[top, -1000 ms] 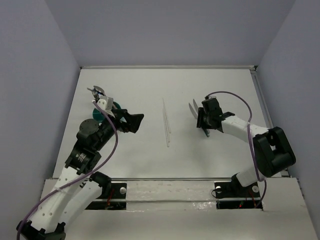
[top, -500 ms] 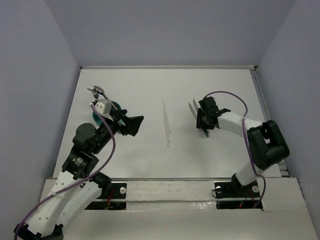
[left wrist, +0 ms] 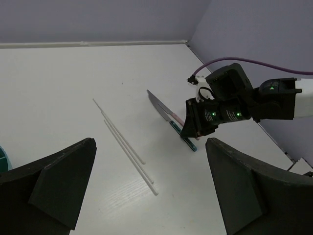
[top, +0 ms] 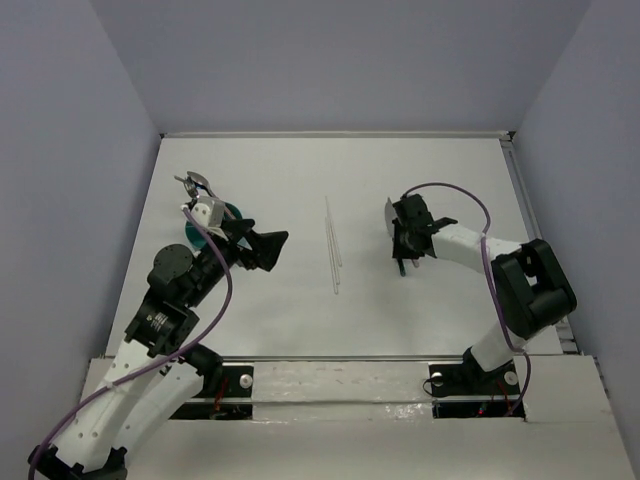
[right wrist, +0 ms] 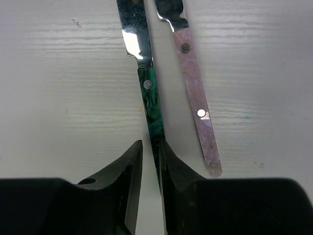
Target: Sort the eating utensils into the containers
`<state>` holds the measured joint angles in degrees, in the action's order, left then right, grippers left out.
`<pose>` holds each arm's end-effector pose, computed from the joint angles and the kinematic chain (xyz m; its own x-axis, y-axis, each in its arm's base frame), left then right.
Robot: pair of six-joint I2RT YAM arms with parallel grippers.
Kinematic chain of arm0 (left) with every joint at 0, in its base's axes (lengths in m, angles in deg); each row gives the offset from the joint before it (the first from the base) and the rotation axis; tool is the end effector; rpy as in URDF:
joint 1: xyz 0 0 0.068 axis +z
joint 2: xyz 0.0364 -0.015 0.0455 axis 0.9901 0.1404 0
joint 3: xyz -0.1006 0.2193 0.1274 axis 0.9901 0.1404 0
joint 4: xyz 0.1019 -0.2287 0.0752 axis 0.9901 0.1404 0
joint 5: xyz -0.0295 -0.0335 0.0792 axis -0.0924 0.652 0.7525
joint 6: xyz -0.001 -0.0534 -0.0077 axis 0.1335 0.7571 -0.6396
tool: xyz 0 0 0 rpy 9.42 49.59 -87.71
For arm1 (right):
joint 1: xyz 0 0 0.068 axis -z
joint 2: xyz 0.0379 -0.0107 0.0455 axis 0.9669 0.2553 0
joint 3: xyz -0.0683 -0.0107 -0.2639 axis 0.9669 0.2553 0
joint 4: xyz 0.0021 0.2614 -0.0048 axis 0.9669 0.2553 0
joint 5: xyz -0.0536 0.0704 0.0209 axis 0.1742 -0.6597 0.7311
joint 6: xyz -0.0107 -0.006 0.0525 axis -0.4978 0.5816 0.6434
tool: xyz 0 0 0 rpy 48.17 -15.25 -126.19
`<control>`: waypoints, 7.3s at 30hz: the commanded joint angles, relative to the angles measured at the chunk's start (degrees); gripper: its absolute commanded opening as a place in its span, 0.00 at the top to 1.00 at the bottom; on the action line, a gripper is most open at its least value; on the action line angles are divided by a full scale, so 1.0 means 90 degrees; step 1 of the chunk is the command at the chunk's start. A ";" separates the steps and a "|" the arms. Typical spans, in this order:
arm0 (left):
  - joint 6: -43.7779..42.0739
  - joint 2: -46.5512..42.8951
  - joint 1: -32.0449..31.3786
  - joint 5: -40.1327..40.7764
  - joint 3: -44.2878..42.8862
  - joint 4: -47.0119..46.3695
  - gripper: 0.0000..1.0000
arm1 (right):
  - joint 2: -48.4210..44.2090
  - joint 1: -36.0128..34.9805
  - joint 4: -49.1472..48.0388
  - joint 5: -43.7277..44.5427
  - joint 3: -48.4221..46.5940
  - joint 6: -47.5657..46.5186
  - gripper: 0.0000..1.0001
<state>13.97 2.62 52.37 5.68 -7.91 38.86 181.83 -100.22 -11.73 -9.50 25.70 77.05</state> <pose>0.1157 -0.0714 0.3629 -0.0770 -0.3047 -0.9493 0.6161 0.7340 -0.2856 0.2907 0.1289 0.1714 -0.8447 0.0550 -0.5324 0.0148 0.9967 0.0794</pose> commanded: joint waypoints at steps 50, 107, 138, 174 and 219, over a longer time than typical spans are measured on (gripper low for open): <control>0.0607 0.1308 0.0706 -0.1713 -0.0079 -0.0832 0.42 | -0.0923 -0.1907 -0.3210 -0.1797 -0.0223 -0.0124 1.00; 0.0356 0.2080 0.1742 0.1370 -0.0781 -0.0247 1.00 | -0.2405 -0.3178 -0.4336 -0.1135 0.1290 -0.0241 0.25; -0.0633 0.3828 0.2387 0.2650 -0.0040 -0.2141 1.00 | -0.4155 -0.3119 -0.4395 -0.0049 0.2590 -0.0231 0.26; -0.0877 0.3887 0.1380 0.3559 -0.0284 -0.1839 1.00 | -0.3872 -0.3060 -0.4443 -0.0147 0.2541 -0.0221 0.27; 0.0178 0.2344 0.1068 0.1146 -0.0303 -0.0901 0.14 | -0.2379 0.0562 -0.0978 -0.0146 0.1527 0.0404 0.30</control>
<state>14.67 24.06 62.14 18.53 -11.23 31.50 157.46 -98.23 -24.63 -6.47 43.52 80.18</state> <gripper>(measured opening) 0.861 0.699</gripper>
